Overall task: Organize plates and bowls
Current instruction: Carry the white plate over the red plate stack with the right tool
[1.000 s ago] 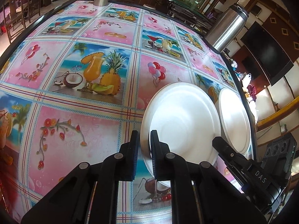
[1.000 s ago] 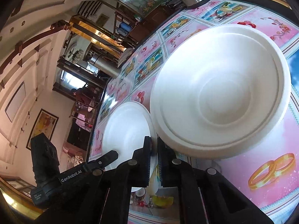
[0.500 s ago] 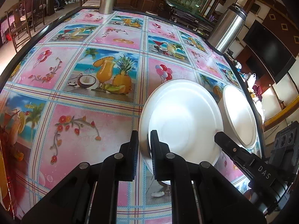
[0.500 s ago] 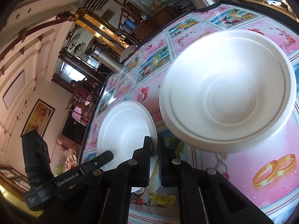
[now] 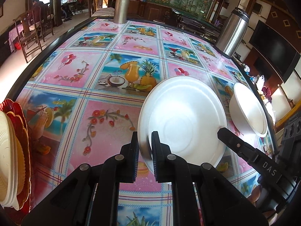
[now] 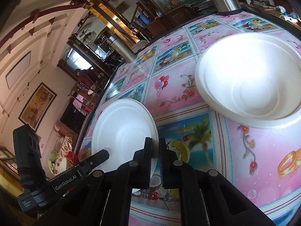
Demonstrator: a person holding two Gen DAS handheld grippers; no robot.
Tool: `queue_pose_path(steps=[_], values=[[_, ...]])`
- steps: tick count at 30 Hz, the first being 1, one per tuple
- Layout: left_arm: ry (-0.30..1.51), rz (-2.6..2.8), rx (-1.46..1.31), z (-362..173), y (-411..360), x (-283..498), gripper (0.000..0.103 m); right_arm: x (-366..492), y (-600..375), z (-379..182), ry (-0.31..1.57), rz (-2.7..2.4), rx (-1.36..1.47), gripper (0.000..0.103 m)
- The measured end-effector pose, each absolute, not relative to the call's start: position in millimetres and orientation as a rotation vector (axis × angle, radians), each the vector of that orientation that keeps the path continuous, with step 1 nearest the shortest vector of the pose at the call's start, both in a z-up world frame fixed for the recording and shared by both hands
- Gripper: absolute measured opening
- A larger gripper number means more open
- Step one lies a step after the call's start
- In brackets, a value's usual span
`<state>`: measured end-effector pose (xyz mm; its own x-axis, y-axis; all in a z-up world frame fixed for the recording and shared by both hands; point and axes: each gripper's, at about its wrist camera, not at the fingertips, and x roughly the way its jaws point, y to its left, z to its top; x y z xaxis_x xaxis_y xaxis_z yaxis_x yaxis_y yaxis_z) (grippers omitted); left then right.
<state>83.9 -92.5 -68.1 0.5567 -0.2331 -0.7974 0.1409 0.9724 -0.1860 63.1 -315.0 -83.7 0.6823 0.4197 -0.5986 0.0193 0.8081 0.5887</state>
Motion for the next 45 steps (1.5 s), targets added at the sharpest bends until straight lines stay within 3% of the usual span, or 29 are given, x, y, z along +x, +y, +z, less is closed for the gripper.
queue_pose_path(steps=[26, 45], values=[[0.779, -0.104, -0.11, -13, -1, 34, 0.011, 46, -230, -51, 0.699, 0.436, 0.581, 0.007], [0.705, 0.099, -0.148, 5, 93, 12, 0.011, 58, -108, -6, 0.704, 0.639, 0.475, 0.007]])
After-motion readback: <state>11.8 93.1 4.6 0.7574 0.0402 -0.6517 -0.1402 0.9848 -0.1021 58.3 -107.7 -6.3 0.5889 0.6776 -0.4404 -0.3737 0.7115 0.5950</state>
